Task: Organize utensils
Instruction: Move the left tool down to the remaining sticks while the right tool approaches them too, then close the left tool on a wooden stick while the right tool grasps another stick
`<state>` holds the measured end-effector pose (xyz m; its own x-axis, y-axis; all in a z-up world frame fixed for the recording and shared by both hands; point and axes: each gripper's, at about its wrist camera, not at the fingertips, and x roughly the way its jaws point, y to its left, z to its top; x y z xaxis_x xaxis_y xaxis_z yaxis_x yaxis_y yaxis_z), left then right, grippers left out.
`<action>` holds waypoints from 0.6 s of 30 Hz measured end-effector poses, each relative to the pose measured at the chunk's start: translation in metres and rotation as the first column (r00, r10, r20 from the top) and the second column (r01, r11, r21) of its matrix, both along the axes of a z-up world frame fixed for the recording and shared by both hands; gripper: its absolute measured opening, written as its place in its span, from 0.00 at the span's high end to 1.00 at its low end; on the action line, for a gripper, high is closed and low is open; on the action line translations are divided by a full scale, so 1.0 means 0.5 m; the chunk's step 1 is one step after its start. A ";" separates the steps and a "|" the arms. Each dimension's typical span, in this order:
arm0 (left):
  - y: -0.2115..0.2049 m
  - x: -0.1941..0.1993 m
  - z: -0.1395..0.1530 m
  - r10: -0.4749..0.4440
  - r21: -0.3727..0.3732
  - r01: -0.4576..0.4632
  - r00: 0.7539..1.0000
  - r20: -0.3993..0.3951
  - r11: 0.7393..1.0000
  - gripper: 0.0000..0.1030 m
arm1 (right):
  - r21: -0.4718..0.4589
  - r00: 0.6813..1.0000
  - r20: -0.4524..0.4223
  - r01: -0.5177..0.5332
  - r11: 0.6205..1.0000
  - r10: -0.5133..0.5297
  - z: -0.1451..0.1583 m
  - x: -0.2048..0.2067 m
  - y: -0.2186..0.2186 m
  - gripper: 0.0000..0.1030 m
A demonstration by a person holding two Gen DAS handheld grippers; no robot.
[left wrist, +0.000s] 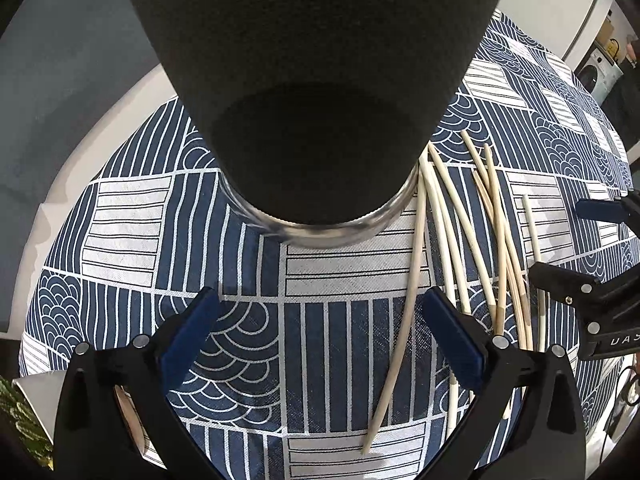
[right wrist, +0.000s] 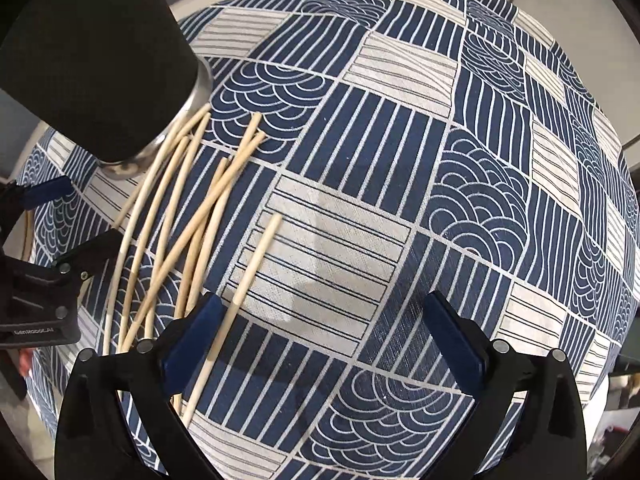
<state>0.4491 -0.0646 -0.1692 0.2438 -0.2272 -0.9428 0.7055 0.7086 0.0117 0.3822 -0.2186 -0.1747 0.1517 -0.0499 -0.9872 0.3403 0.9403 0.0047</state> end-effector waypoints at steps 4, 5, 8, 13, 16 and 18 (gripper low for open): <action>-0.005 0.002 0.001 0.045 -0.004 -0.045 0.999 0.006 0.999 0.04 | 0.019 0.997 -0.054 0.056 0.998 -0.055 -0.007 0.008 -0.024 0.06; 0.004 -0.002 0.002 0.053 -0.003 -0.053 0.999 0.006 0.999 0.04 | 0.024 0.995 -0.071 0.069 0.997 -0.067 -0.009 0.014 -0.029 0.06; 0.019 -0.007 0.007 0.063 0.007 -0.063 0.998 -0.002 0.998 0.06 | 0.041 0.990 -0.121 0.072 0.997 -0.066 -0.016 0.034 -0.038 0.07; -0.001 -0.045 0.026 0.011 0.009 -0.011 1.000 -0.006 1.000 0.41 | 0.041 0.987 -0.137 0.091 0.995 -0.084 -0.012 0.044 -0.031 0.20; -0.015 -0.073 0.035 -0.010 0.017 0.010 1.000 -0.022 1.000 0.60 | 0.039 0.988 -0.134 0.086 0.996 -0.080 0.009 0.022 -0.012 0.48; -0.014 -0.080 0.036 -0.001 0.012 0.001 0.999 -0.034 1.000 0.65 | 0.040 0.988 -0.133 0.079 0.996 -0.073 0.017 0.016 -0.018 0.67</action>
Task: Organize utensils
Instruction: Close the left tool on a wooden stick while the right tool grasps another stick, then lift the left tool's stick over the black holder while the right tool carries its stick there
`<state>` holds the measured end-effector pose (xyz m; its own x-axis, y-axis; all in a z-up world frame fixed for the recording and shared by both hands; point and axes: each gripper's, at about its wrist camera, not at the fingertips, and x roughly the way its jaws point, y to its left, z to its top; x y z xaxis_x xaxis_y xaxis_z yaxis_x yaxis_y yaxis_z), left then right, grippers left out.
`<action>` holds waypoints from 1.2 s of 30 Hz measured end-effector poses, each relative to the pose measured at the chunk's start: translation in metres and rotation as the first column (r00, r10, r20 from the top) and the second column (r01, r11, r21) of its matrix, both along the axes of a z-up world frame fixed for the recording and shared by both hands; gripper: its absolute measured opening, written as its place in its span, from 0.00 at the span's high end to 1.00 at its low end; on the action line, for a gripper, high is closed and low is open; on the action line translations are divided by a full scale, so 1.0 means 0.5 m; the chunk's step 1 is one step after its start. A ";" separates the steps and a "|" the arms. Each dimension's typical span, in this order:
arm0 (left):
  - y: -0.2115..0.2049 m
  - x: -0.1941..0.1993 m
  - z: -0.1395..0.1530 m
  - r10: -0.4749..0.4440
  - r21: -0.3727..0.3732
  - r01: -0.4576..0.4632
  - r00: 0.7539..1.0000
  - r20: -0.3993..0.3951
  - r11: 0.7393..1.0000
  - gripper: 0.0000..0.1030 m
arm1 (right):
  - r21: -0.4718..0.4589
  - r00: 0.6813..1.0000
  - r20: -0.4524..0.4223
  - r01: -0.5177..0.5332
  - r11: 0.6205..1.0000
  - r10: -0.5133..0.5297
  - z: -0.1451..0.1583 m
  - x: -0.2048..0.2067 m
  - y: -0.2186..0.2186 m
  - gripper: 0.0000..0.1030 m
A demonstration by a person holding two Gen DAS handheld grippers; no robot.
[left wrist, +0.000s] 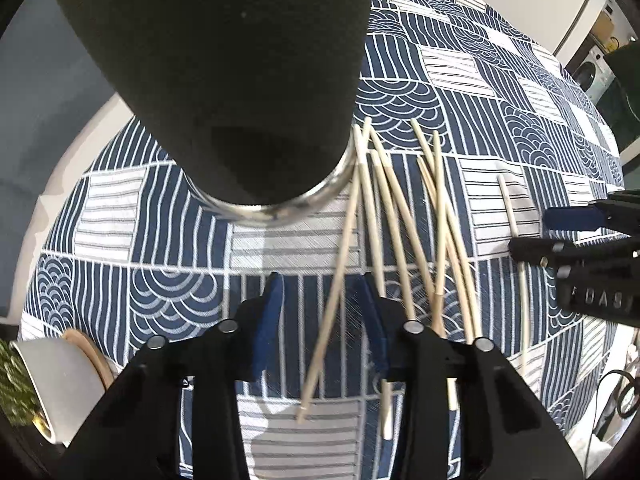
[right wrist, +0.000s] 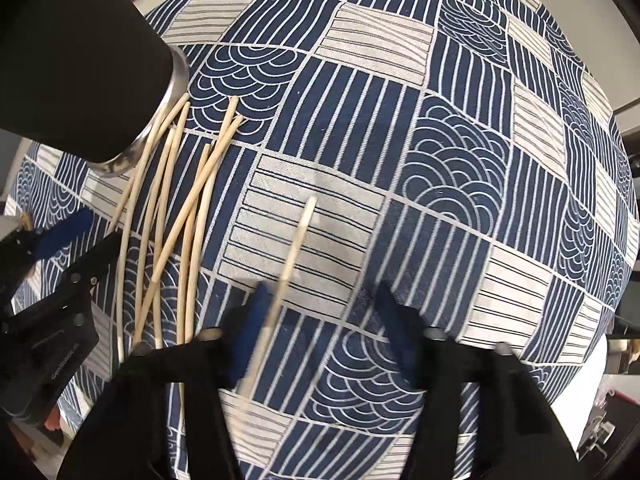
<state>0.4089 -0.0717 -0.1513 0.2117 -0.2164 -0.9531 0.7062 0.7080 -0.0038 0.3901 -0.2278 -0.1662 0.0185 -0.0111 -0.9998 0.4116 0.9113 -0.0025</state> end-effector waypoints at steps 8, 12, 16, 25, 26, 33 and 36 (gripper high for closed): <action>0.035 -0.024 -0.011 0.002 -0.064 -0.011 0.990 -0.141 0.998 0.95 | 0.005 0.998 -0.004 -0.065 0.998 0.065 0.013 -0.026 -0.036 0.94; 0.050 -0.051 -0.011 -0.010 -0.043 0.005 0.992 -0.128 0.999 0.95 | 0.016 0.999 -0.008 -0.047 0.999 0.047 0.024 -0.047 -0.056 0.96; 0.081 -0.079 -0.005 0.008 -0.032 -0.012 0.990 -0.138 0.999 0.95 | 0.027 0.999 -0.003 -0.053 0.998 0.054 0.032 -0.073 -0.085 0.96; 0.191 -0.153 0.004 0.105 -0.054 -0.116 0.980 -0.169 0.992 0.95 | 0.071 0.993 0.120 -0.011 0.997 0.002 0.091 -0.143 -0.138 0.96; 0.202 -0.157 0.006 0.114 -0.055 -0.125 0.979 -0.168 0.991 0.95 | 0.071 0.991 0.135 -0.024 0.997 0.014 0.098 -0.145 -0.136 0.96; 0.263 -0.174 0.039 0.166 0.001 -0.167 0.980 -0.106 0.986 0.95 | 0.016 0.972 0.207 -0.113 0.993 0.108 0.159 -0.140 -0.120 0.96; 0.286 -0.172 0.071 0.180 0.028 -0.179 0.982 -0.059 0.983 0.95 | -0.002 0.960 0.241 -0.146 0.989 0.143 0.193 -0.125 -0.107 0.96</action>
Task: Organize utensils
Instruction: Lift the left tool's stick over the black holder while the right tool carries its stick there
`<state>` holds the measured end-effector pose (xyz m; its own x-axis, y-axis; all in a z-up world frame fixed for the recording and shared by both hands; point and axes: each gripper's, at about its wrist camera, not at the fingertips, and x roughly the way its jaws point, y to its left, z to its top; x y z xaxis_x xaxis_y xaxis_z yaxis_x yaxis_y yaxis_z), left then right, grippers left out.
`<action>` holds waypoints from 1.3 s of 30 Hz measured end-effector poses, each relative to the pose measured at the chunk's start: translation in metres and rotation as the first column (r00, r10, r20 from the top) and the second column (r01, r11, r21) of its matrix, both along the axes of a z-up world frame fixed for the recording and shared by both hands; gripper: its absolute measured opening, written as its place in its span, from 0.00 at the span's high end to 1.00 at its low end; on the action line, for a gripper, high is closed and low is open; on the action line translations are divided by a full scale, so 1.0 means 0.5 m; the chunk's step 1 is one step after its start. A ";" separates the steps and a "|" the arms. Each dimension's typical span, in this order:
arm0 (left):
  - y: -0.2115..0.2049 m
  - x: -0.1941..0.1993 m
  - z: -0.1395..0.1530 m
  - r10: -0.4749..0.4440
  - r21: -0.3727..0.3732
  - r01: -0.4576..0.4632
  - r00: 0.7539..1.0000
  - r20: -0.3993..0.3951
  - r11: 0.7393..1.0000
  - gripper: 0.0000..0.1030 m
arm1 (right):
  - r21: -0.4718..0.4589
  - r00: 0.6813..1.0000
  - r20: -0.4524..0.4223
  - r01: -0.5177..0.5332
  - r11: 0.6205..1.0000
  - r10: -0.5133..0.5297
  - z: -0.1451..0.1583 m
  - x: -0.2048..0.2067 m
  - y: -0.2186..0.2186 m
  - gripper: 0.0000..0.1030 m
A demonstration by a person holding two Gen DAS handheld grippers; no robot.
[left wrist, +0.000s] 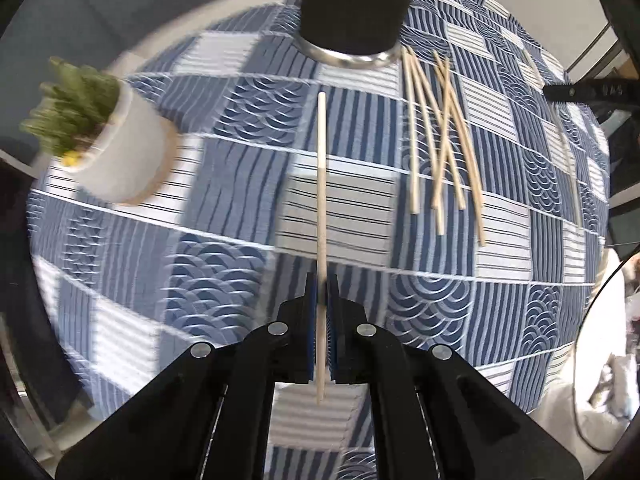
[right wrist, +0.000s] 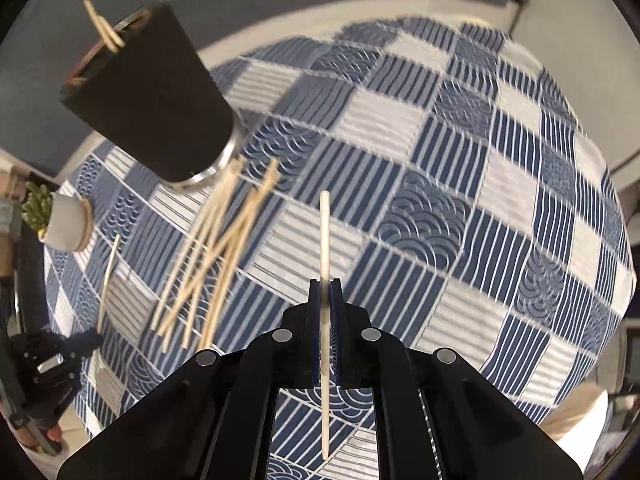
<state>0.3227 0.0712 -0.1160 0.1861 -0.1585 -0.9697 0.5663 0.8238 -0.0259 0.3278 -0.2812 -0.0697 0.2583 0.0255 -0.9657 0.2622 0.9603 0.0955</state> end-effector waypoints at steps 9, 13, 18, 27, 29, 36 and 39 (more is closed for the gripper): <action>0.026 0.036 0.135 0.090 -0.052 -0.084 0.988 0.122 0.995 0.95 | -0.041 0.991 0.118 -0.050 0.998 0.055 0.097 0.082 0.048 0.95; 0.019 0.040 0.188 0.133 -0.087 -0.119 0.976 0.173 0.989 0.95 | -0.047 0.977 0.192 -0.090 0.995 0.098 0.146 0.099 0.042 0.95; -0.019 0.042 0.242 0.202 -0.087 -0.185 0.938 0.281 0.979 0.95 | -0.052 0.951 0.252 -0.171 0.984 0.179 0.187 0.132 0.037 0.95; -0.094 0.072 0.311 0.325 -0.141 -0.295 0.892 0.314 0.945 0.95 | -0.056 0.877 0.354 -0.328 0.943 0.326 0.273 0.226 0.017 0.95; -0.108 0.075 0.322 0.363 -0.179 -0.320 0.877 0.315 0.930 0.95 | -0.062 0.854 0.375 -0.364 0.929 0.360 0.290 0.241 0.021 0.95; -0.151 0.083 0.362 0.466 -0.290 -0.379 0.815 0.345 0.878 0.95 | -0.089 0.767 0.453 -0.468 0.879 0.454 0.336 0.287 0.049 0.95; -0.169 0.091 0.375 0.480 -0.329 -0.376 0.809 0.340 0.866 0.95 | -0.064 0.732 0.495 -0.505 0.861 0.467 0.350 0.303 0.065 0.95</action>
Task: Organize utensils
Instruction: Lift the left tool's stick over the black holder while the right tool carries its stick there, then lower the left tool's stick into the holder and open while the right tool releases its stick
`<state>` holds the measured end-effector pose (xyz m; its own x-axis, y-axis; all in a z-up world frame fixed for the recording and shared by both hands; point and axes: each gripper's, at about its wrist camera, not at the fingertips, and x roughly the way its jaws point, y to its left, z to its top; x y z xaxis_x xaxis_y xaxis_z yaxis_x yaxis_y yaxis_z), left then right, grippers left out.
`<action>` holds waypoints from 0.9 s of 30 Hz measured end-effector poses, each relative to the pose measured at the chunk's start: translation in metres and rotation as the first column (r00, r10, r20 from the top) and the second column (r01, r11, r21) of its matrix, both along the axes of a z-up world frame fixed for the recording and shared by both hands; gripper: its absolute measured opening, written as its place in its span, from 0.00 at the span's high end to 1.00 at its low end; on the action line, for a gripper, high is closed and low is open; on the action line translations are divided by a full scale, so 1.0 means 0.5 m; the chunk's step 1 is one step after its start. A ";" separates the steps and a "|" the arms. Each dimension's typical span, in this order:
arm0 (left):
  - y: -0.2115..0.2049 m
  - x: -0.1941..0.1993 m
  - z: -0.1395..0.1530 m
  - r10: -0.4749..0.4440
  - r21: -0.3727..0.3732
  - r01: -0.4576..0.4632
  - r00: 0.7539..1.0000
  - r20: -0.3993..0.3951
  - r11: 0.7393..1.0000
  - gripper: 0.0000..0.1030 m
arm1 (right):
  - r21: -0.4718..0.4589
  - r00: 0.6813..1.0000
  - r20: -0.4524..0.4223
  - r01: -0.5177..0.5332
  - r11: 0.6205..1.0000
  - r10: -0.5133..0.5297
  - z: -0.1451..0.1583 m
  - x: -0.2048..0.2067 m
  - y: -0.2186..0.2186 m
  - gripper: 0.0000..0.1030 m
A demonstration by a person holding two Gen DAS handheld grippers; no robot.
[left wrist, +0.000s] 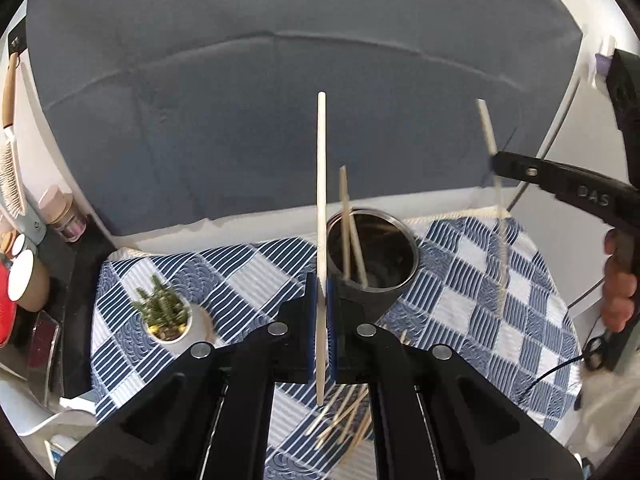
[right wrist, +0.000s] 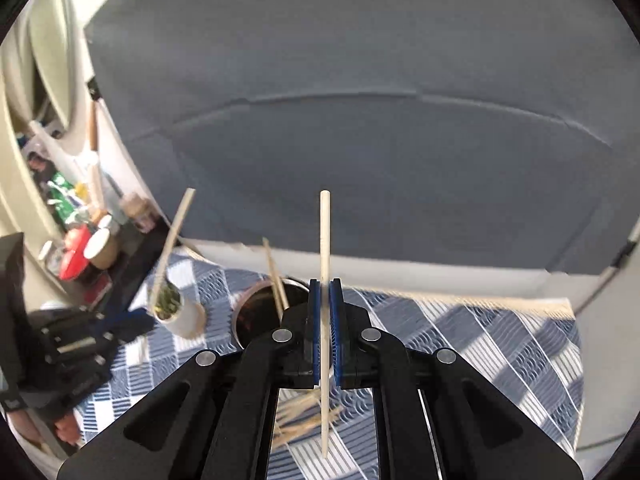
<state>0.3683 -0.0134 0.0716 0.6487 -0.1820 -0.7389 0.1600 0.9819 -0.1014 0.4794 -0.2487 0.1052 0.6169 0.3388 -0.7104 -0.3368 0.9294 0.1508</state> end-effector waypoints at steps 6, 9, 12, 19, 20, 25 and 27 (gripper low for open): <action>-0.021 0.023 0.008 -0.046 -0.121 0.058 0.994 0.096 0.991 0.95 | 0.092 0.999 0.022 -0.028 0.995 0.026 0.004 0.035 0.014 0.95; -0.028 0.037 0.004 -0.057 -0.139 0.072 0.992 0.112 0.988 0.95 | 0.110 0.999 0.018 -0.044 0.993 0.043 0.003 0.056 0.024 0.95; -0.031 0.055 0.002 -0.059 -0.152 0.079 0.990 0.130 0.985 0.95 | 0.111 0.999 0.018 -0.052 0.992 0.050 0.001 0.067 0.037 0.95; -0.030 0.109 -0.025 -0.056 -0.184 0.089 0.983 0.177 0.979 0.95 | 0.188 0.994 0.101 -0.050 0.981 0.031 0.000 0.074 0.039 0.95; -0.031 0.113 -0.031 -0.061 -0.185 0.096 0.981 0.184 0.978 0.95 | 0.213 0.992 0.120 -0.053 0.976 0.027 0.001 0.073 0.037 0.95; -0.018 0.134 -0.069 -0.057 -0.228 0.112 0.970 0.237 0.967 0.95 | 0.253 0.983 0.183 -0.062 0.966 0.015 -0.009 0.078 0.040 0.95; -0.016 0.137 -0.081 -0.062 -0.241 0.129 0.962 0.268 0.962 0.95 | 0.234 0.983 0.186 -0.057 0.971 0.013 -0.027 0.084 0.048 0.95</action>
